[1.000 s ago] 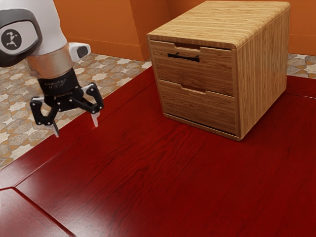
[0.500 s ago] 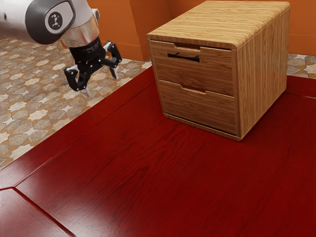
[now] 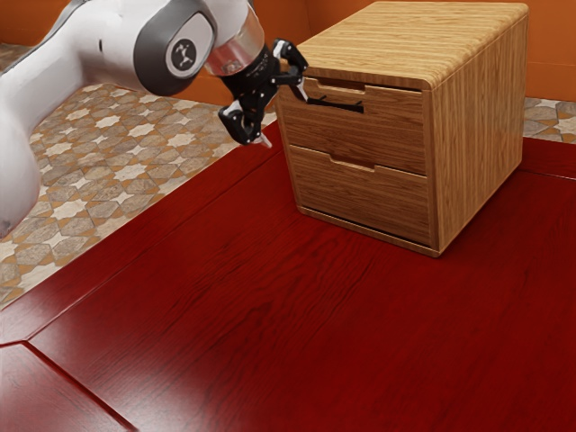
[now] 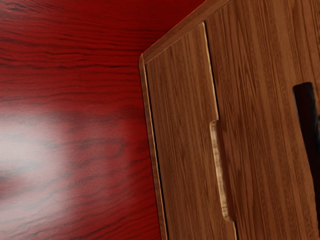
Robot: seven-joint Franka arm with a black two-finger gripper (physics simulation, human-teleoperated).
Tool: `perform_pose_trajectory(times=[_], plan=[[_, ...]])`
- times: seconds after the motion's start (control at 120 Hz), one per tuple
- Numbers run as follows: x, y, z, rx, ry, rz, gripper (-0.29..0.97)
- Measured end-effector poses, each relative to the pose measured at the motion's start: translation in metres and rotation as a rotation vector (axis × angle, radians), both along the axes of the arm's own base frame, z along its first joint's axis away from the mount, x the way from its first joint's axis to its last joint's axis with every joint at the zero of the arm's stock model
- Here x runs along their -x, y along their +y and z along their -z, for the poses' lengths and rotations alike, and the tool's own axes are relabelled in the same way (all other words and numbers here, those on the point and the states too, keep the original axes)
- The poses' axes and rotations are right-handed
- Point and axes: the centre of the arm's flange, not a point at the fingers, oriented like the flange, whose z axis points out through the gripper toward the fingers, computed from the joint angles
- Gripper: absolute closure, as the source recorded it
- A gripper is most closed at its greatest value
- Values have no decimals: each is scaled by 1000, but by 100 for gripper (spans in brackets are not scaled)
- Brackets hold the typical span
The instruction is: Pull the drawer handle with one arm to open the drawer
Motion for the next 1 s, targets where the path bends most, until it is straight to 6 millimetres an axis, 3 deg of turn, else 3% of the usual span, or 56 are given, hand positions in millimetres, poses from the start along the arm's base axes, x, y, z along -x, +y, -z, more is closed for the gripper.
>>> perform_pose_trajectory(times=[0.342, 0.542, 1.0], plan=[[-30, -3, 21, 38, -70, -29, 0], [-38, -2, 22, 50, -107, -42, 0], [-64, 4, 50, 79, -150, -60, 0]])
